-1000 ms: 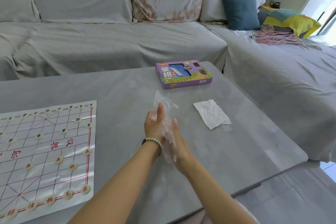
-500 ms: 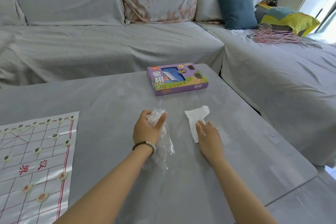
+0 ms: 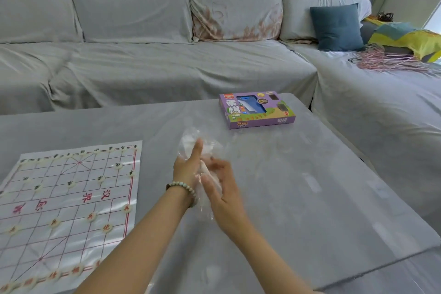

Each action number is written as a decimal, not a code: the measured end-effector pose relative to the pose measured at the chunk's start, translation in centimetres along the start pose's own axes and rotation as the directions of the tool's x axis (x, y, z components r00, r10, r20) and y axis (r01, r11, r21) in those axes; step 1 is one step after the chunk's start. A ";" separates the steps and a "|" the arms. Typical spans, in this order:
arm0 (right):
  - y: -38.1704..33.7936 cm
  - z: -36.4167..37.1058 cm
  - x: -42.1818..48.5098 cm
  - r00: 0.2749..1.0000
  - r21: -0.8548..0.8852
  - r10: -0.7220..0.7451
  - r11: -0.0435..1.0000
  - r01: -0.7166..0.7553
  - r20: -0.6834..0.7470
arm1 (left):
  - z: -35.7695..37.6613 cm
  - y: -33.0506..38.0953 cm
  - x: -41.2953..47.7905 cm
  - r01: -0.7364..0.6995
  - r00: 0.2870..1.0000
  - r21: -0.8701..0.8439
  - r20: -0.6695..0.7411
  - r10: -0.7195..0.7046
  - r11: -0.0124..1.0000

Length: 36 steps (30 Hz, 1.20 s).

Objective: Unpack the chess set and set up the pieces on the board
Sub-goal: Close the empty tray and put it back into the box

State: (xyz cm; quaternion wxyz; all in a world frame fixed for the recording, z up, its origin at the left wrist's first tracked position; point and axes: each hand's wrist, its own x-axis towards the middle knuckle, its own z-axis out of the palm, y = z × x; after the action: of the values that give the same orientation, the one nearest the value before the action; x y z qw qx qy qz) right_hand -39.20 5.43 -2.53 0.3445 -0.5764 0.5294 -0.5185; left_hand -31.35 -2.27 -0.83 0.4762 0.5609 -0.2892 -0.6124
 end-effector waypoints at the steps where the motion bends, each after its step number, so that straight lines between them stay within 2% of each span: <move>1: -0.7 1.1 -0.2 0.998 0.037 -0.027 0.999 0.029 -0.058 | -0.9 0.8 -0.4 -0.011 0.999 -0.041 -0.050 0.009 0.999; 4: -5.6 6.6 -0.4 0.998 0.260 -0.050 0.964 0.060 -0.046 | -5.7 4.2 -3.1 -0.121 0.985 -0.030 -0.130 0.116 0.992; 8: -12.0 14.9 -0.6 0.992 0.457 -0.065 0.889 0.008 0.109 | -13.6 8.4 -9.2 -0.340 0.940 -0.095 -0.012 0.340 0.936; 9: -13.1 16.9 -0.9 0.985 0.480 -0.044 0.876 -0.043 0.168 | -16.0 9.0 -10.3 -0.362 0.931 -0.137 -0.007 0.364 0.922; 11: -15.8 20.5 -1.9 0.965 0.505 0.001 0.852 -0.139 0.263 | -20.9 9.9 -12.6 -0.315 0.942 -0.288 0.021 0.335 0.904; 13: -17.7 24.6 -2.9 0.935 0.497 0.050 0.836 -0.231 0.351 | -25.5 10.2 -14.7 -0.342 0.937 -0.221 -0.010 0.348 0.913; 14: -18.6 27.0 -3.6 0.909 0.506 0.068 0.812 -0.290 0.411 | -27.6 10.1 -15.5 -0.386 0.921 -0.097 -0.094 0.378 0.917; 16: -20.6 31.7 -5.9 0.828 0.507 0.130 0.735 -0.449 0.545 | -32.0 10.0 -16.5 -0.469 0.819 0.069 -0.340 0.463 0.880; 18: -22.2 36.0 -8.9 0.748 0.450 0.164 0.710 -0.542 0.643 | -36.8 10.2 -17.4 -0.523 0.674 0.065 -0.580 0.458 0.850; 19: -22.7 38.2 -10.4 0.716 0.409 0.151 0.733 -0.544 0.681 | -39.1 10.4 -18.0 -0.526 0.631 0.040 -0.651 0.422 0.849; 21: -23.0 42.2 -13.6 0.635 0.329 0.099 0.788 -0.520 0.766 | -44.3 10.3 -19.0 -0.521 0.571 -0.031 -0.755 0.321 0.853; 23: -22.5 45.6 -16.6 0.514 0.246 0.009 0.871 -0.426 0.858 | -50.5 9.1 -20.0 -0.448 0.544 -0.124 -0.824 0.160 0.885; 24: -21.8 47.2 -17.8 0.444 0.226 -0.043 0.903 -0.366 0.895 | -53.6 8.1 -20.6 -0.409 0.576 -0.201 -0.813 0.081 0.890; 26: -20.2 49.9 -20.0 0.289 0.203 -0.120 0.939 -0.279 0.950 | -59.0 5.7 -22.4 -0.375 0.701 -0.407 -0.713 -0.033 0.833; 27: -19.4 51.0 -21.1 0.216 0.186 -0.131 0.949 -0.256 0.968 | -61.1 4.6 -23.4 -0.358 0.736 -0.472 -0.674 -0.068 0.806; 28: -18.6 52.2 -22.3 0.172 0.165 -0.126 0.959 -0.231 0.977 | -62.9 3.4 -24.1 -0.321 0.760 -0.500 -0.642 -0.096 0.804; 29: -17.8 53.3 -23.4 0.174 0.154 -0.120 0.967 -0.203 0.977 | -64.0 2.2 -24.9 -0.275 0.778 -0.512 -0.616 -0.124 0.814; 31: -16.6 55.2 -25.2 0.249 0.108 -0.061 0.978 -0.180 0.967 | -65.2 0.3 -25.9 -0.246 0.816 -0.528 -0.566 -0.121 0.813; 34: -15.9 57.5 -26.6 0.329 0.026 0.041 0.980 -0.197 0.943 | -66.4 -1.9 -26.3 -0.296 0.842 -0.569 -0.535 -0.072 0.767; 36: -15.5 58.8 -26.9 0.339 -0.045 0.126 0.970 -0.238 0.932 | -67.8 -3.5 -26.6 -0.363 0.842 -0.586 -0.539 -0.015 0.725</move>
State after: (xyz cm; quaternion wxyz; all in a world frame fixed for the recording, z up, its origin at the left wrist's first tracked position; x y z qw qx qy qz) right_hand 23.98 25.66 -7.32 0.6662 -0.6871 0.2767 -0.0864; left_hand 30.80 35.41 -6.78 0.7608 0.4620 0.0322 -0.4546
